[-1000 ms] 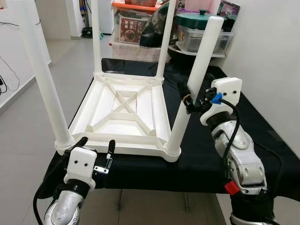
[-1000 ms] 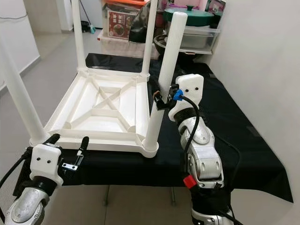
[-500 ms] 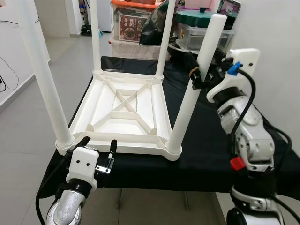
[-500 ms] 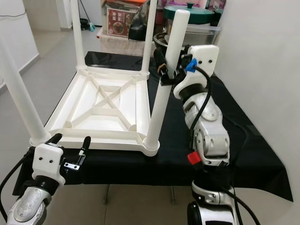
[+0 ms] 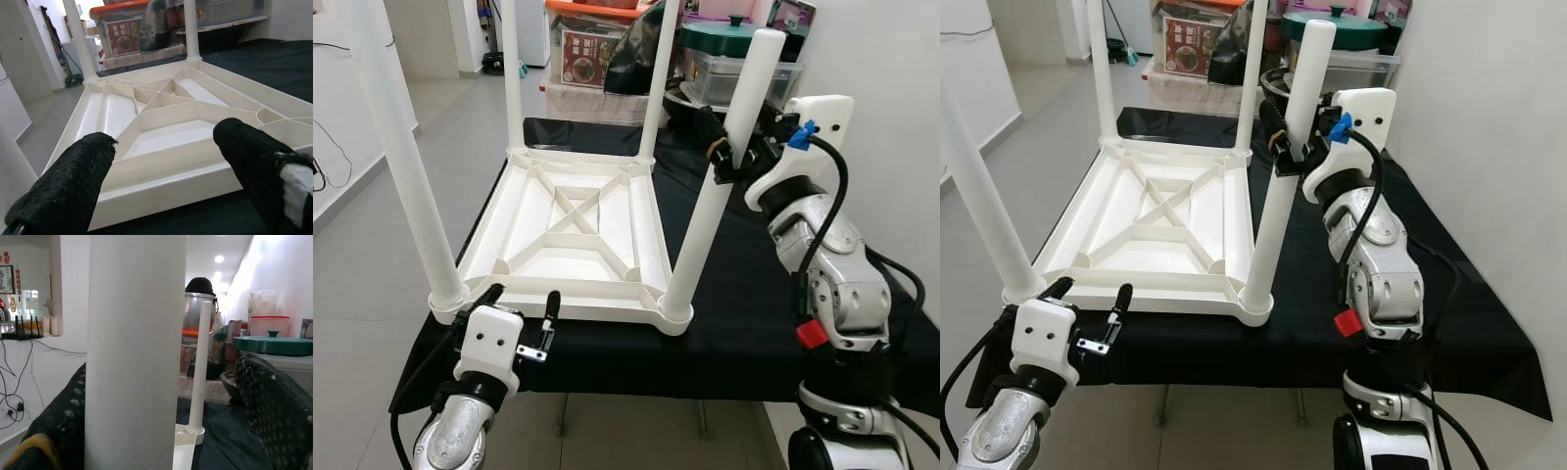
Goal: Building children table
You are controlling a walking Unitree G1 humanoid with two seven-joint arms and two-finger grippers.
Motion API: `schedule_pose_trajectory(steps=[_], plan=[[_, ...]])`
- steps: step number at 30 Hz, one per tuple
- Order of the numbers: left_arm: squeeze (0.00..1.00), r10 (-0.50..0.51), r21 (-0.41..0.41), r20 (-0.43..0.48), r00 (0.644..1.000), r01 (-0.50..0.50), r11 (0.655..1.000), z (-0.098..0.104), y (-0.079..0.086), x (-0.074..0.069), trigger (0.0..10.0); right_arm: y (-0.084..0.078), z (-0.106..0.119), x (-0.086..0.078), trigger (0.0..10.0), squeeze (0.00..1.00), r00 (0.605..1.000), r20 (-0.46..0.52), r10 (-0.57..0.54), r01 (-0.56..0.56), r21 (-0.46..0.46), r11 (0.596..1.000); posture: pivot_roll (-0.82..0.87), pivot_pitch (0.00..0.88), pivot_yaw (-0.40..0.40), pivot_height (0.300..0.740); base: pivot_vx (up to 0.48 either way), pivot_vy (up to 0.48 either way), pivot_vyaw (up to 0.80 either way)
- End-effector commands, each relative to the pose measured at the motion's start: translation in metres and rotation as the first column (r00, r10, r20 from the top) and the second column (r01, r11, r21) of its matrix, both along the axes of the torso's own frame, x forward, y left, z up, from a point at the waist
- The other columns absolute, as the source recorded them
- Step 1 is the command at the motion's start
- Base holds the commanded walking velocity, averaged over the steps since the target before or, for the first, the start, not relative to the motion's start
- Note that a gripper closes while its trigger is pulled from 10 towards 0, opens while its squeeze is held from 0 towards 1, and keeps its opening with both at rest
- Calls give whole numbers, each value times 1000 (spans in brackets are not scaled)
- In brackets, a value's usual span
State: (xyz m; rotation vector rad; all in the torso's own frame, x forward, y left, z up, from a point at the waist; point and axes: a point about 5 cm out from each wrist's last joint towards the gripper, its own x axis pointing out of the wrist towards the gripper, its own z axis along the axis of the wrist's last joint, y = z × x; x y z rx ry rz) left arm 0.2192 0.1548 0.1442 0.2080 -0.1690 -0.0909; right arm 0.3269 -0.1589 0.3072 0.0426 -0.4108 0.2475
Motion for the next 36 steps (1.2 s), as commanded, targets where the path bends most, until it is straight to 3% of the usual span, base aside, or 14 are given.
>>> schedule_pose_trajectory(steps=[1, 6, 7, 11, 12, 13, 15, 16, 25, 36], plan=[[0, -10, 1, -15, 1000, 10, 1000, -4, -3, 1, 10000, -7, 0, 3, 10000, 0, 1000, -25, -17, 17, 23, 1000, 45, 0, -115, 740, 0, 0, 0], [0, -12, 3, -16, 1000, 12, 1000, -5, -3, 1, 10000, -6, -1, 3, 10000, 0, 999, -36, -10, 11, 40, 999, 45, 0, -113, 740, 0, 0, 0], [0, -13, 4, -16, 1000, 14, 1000, -5, -3, 1, 10000, -6, -1, 3, 8627, 0, 999, -40, -5, 7, 49, 999, 45, 0, -113, 740, 0, 0, 0], [0, -15, 6, -17, 1000, 15, 1000, -5, -3, 1, 10000, -6, -1, 3, 8824, 0, 999, -48, 1, 2, 59, 998, 45, 0, -112, 740, 0, 0, 0], [0, -15, 7, -18, 1000, 16, 1000, -5, -3, 1, 10000, -5, -2, 2, 7922, 0, 999, -50, 4, -1, 62, 998, 45, 0, -112, 740, 0, 0, 0], [0, -16, 7, -17, 1000, 16, 1000, -5, -3, 1, 10000, -5, -2, 2, 4784, 0, 999, -51, 6, -3, 63, 998, 46, 0, -112, 740, 0, 0, 0], [0, -16, 7, -17, 1000, 16, 1000, -5, -3, 1, 10000, -4, -2, 2, 4784, 0, 999, -51, 8, -5, 64, 998, 46, 0, -112, 740, 0, 0, 0], [0, -16, 7, -18, 1000, 16, 1000, -5, -4, 1, 10000, -4, -2, 1, 118, 0, 999, -46, 10, -7, 67, 998, 45, 0, -111, 740, 0, 0, 0], [0, -23, 4, -18, 1000, 23, 1000, -6, -6, 1, 10000, -5, 4, -1, 0, 0, 1000, -15, 22, -21, 79, 997, 43, 0, -113, 740, 0, 0, 0], [0, -26, 0, -23, 999, 26, 1000, -7, -8, 1, 10000, -6, -4, 5, 0, 0, 995, -99, 27, -9, 181, 984, 43, 0, -116, 740, 0, 0, 0]])
